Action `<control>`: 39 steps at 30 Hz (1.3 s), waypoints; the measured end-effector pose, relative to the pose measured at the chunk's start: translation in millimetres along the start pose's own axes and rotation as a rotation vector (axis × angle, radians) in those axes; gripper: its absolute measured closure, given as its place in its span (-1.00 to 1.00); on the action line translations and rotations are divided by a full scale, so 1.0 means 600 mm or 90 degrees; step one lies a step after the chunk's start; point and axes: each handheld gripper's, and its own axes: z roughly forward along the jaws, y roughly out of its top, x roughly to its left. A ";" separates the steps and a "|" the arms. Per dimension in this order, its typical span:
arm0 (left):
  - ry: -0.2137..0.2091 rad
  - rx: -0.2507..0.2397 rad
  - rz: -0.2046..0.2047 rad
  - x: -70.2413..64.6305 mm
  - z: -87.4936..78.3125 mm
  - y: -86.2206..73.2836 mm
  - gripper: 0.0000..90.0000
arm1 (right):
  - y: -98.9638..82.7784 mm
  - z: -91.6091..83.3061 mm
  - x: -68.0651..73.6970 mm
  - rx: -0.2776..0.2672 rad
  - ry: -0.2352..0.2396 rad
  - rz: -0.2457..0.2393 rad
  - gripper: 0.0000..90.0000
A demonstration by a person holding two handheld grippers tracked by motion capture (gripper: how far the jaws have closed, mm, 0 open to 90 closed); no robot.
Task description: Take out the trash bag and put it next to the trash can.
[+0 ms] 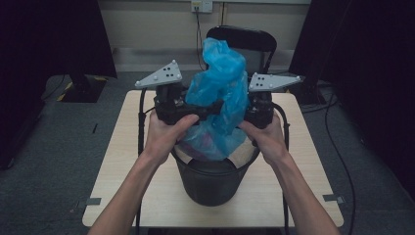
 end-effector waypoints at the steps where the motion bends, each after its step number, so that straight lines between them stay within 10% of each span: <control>1: 0.015 0.001 0.007 0.006 -0.011 -0.006 -0.44 | 0.005 -0.007 -0.004 -0.001 -0.014 0.009 0.88; 6: -0.003 -0.022 0.006 0.019 -0.027 -0.011 -0.67 | 0.017 -0.023 -0.006 -0.010 -0.029 0.011 0.88; 19: 0.007 0.045 0.069 -0.004 0.029 -0.036 -0.78 | 0.057 0.001 0.029 -0.045 0.005 0.036 0.87; 28: -0.043 0.044 0.058 -0.001 0.030 -0.045 0.62 | 0.047 -0.012 0.020 -0.061 -0.021 0.062 0.75; 35: -0.031 0.060 0.052 0.004 0.022 -0.043 0.77 | 0.030 -0.030 0.007 -0.065 -0.073 0.080 0.17; 39: -0.038 0.070 0.046 0.004 0.027 -0.046 0.77 | 0.018 -0.037 0.002 -0.059 -0.073 0.090 0.22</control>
